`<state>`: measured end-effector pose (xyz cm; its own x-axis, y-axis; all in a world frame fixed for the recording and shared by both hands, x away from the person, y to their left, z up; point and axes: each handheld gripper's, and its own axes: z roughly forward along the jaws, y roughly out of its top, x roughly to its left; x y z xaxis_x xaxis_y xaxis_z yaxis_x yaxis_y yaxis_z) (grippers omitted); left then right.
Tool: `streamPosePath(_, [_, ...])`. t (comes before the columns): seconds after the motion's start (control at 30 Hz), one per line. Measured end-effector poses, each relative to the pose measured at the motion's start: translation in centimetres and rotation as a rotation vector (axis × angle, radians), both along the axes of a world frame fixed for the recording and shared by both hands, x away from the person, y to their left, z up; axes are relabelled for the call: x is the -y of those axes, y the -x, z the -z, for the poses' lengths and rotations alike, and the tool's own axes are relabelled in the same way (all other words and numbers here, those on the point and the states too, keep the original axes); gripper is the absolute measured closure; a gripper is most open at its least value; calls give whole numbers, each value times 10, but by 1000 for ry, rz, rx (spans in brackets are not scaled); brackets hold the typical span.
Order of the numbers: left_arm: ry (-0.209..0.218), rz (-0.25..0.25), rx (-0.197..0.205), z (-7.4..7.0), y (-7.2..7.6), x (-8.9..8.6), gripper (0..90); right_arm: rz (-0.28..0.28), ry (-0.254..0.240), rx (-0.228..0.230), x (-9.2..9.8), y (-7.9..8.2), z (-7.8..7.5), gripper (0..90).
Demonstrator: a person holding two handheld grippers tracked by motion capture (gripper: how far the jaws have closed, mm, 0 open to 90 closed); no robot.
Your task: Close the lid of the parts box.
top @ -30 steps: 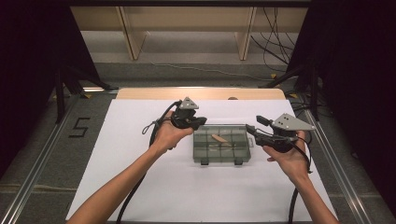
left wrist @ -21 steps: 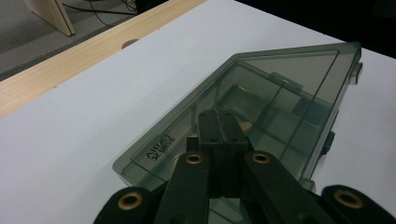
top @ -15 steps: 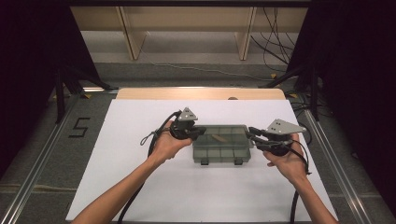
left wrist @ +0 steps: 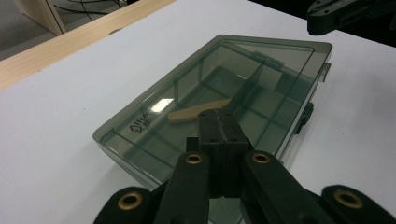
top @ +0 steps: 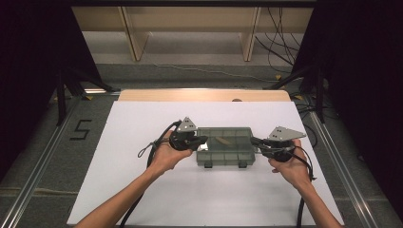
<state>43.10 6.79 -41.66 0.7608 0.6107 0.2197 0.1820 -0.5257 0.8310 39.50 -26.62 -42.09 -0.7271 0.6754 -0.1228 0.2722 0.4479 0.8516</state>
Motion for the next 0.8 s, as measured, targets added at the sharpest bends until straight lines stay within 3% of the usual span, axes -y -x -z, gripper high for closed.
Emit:
streamPosePath(0.03, [0,0,0,0,0,0,897,-3,3,-12,0,0,1,888])
streamPosePath(0.07, [188,36,-240,11,13,11,897,-2,6,-9,0,0,2,888])
streamPosePath(0.1, [188,36,-240,11,13,11,897,-6,11,-16,0,0,3,888])
streamPosePath(0.13, [158,40,-238,14,14,9,897,-8,15,-15,0,-1,4,888])
streamPosePath(0.23, [155,38,-241,17,15,9,897,-12,26,-22,-1,-2,8,888])
streamPosePath(0.27, [176,33,-244,19,15,10,897,-12,26,-22,-1,-2,8,888])
streamPosePath(0.53, [157,30,-252,29,17,9,897,-19,43,-40,1,-2,16,889])
streamPosePath(0.57, [137,38,-254,29,17,7,897,-19,43,-40,1,-2,16,889])
streamPosePath(0.8, [135,30,-261,32,17,5,897,-30,70,-53,2,-4,22,889])
